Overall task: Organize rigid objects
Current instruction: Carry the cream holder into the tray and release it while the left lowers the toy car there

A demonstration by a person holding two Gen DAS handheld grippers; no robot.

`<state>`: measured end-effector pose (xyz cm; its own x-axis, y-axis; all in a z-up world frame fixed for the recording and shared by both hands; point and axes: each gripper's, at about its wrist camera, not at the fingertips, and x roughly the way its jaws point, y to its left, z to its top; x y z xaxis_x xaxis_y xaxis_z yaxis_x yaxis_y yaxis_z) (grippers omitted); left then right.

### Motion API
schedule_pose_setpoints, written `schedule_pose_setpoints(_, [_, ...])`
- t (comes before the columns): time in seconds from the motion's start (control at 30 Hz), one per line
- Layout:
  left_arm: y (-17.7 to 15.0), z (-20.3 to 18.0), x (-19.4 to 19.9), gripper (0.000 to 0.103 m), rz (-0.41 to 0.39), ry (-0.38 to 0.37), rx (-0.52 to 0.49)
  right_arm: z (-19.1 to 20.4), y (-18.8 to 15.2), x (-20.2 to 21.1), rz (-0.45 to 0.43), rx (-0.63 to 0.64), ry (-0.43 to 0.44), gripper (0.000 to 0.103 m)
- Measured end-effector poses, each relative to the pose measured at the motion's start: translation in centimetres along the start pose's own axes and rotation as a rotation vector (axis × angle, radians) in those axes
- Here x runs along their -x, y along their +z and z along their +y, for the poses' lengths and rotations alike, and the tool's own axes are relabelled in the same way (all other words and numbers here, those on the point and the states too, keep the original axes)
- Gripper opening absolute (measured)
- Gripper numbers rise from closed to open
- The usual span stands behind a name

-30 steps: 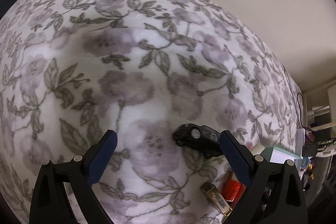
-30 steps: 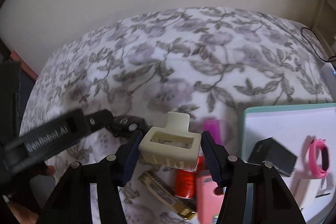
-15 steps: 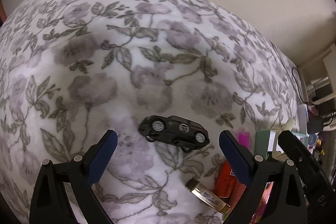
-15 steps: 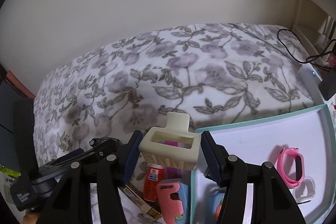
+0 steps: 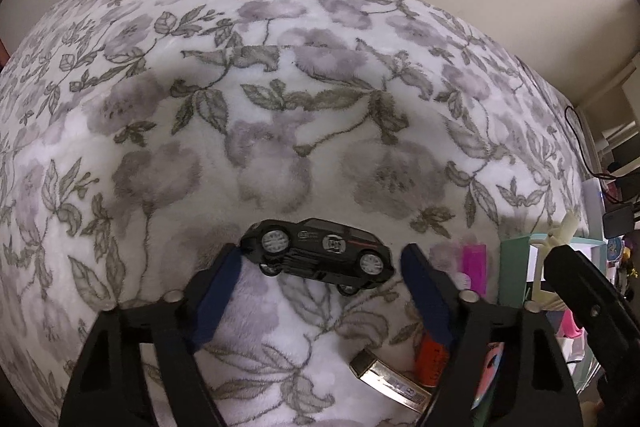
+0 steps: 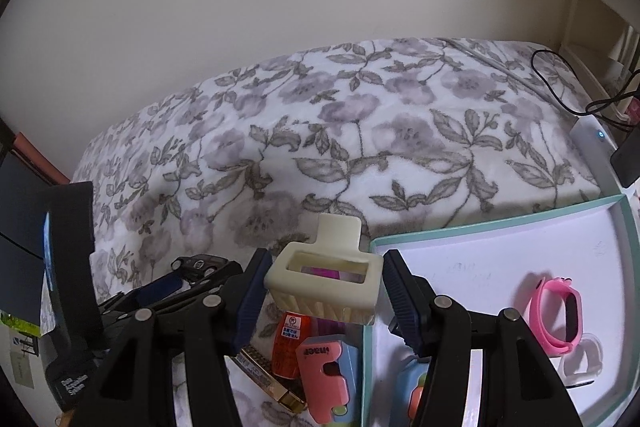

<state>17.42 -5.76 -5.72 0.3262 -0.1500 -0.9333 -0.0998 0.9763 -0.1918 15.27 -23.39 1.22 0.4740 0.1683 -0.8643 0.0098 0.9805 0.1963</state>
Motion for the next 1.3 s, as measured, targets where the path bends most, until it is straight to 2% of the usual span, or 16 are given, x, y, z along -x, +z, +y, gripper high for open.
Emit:
schedule_pose_setpoints(0.37, [0.5, -0.3, 2.3, 0.076, -0.061, -0.024, 0.005, -0.2, 0.0, 1.1, -0.009, -0.006, 0.009, 0.060])
schedule_pose_setpoints(0.6, [0.9, -1.5, 7.4, 0.076, -0.169, -0.048, -0.010, -1.2, -0.2, 4.2, -0.059, -0.014, 0.007, 0.060])
schedule_pose_setpoints(0.8, [-0.3, -3.1, 10.6, 0.077, -0.213, -0.104, -0.023, -3.8, -1.3, 5.6, -0.047, -0.065, -0.030, 0.060])
schedule_pose_setpoints(0.97, [-2.0, -5.3, 11.1, 0.077, -0.196, -0.121, -0.064, -6.1, -2.2, 6.9, -0.036, -0.091, -0.115, 0.060])
schedule_pose_setpoints(1.13, [-3.5, -8.8, 10.9, 0.077, -0.181, -0.104, -0.157, -9.0, -3.2, 7.9, -0.019, -0.127, -0.170, 0.060])
schedule_pose_setpoints(1.3, [-4.9, -12.0, 9.9, 0.077, -0.129, -0.144, -0.213, -11.1, -3.4, 7.9, -0.009, -0.133, -0.220, 0.060])
